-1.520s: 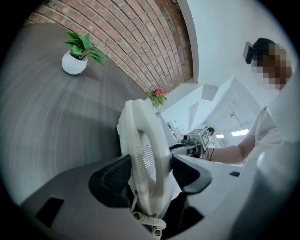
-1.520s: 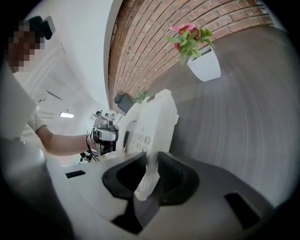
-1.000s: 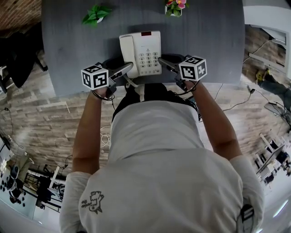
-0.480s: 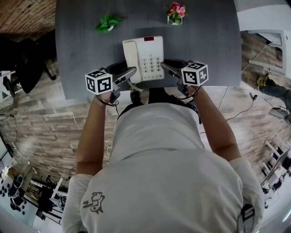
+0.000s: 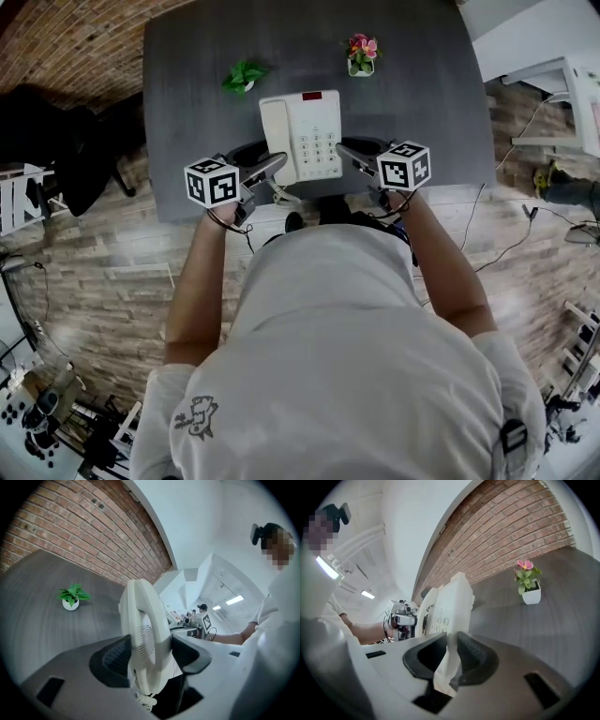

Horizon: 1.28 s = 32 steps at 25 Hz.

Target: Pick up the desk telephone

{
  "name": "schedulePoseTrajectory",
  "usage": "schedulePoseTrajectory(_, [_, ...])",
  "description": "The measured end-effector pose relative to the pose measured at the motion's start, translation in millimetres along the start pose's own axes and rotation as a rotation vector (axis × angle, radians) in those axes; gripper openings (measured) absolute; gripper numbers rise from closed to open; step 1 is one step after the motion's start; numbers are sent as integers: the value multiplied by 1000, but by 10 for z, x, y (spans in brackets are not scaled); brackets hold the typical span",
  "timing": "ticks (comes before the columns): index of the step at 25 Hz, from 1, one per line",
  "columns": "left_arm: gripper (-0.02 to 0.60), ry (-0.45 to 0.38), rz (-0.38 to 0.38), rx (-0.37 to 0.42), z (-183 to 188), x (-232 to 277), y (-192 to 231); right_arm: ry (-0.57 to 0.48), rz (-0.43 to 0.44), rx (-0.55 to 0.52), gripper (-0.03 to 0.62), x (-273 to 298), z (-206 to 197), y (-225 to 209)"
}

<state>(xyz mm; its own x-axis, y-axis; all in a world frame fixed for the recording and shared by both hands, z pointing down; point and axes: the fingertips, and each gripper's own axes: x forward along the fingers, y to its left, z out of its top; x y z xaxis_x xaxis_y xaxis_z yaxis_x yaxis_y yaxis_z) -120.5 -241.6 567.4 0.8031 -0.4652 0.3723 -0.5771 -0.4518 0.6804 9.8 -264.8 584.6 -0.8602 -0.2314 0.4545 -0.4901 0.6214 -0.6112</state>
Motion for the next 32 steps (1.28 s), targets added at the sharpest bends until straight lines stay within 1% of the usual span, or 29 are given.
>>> schedulePoseTrajectory(6, [284, -5, -16, 60, 78, -178, -152, -46, -25, -33, 74, -75, 74, 235])
schedulePoseTrajectory(10, [284, -6, -33, 79, 74, -279, -201, -69, -42, -44, 74, -92, 64, 361])
schedulePoseTrajectory(16, [284, 3, -67, 106, -119, -547, -271, -105, -81, -51, 74, -80, -135, 674])
schedulePoseTrajectory(23, [284, 27, -108, 105, -338, -650, -459, -127, -121, -27, 74, -242, -388, 892])
schedulePoseTrajectory(32, [284, 46, -119, 113, -502, -589, -720, -136, -140, -24, 74, -519, -558, 966])
